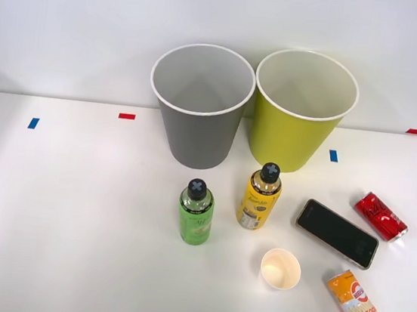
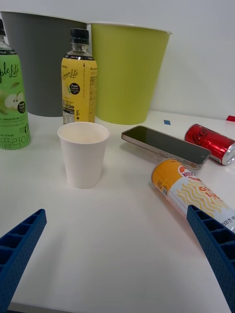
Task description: Put cans in the gray bin, plastic bottles in the light green bin
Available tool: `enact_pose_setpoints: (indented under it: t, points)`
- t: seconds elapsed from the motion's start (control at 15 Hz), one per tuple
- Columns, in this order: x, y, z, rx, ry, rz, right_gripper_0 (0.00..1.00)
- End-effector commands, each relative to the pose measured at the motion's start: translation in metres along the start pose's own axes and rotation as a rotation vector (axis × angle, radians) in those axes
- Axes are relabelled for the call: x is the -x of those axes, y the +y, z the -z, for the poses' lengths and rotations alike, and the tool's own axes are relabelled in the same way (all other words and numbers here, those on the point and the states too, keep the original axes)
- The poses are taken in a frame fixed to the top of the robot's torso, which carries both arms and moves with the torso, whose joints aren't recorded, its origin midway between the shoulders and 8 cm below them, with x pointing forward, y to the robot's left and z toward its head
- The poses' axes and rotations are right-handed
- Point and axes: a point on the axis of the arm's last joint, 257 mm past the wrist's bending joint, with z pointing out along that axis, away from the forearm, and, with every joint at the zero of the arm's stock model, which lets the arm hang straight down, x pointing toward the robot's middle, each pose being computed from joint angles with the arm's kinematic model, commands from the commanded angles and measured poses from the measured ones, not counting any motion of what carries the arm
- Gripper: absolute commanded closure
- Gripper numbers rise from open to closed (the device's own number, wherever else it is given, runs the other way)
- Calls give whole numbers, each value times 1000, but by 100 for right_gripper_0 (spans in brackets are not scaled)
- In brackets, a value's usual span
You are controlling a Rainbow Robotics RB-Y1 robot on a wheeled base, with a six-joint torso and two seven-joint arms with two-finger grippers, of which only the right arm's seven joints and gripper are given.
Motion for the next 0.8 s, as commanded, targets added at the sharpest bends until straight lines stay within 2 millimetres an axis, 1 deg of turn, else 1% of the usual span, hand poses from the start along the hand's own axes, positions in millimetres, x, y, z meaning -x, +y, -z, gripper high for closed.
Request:
enact_pose_setpoints:
  t: [0.07,0.8]
  points:
    - [0,0,0,0,0,0,0]
    - [0,0,0,0,0,0,0]
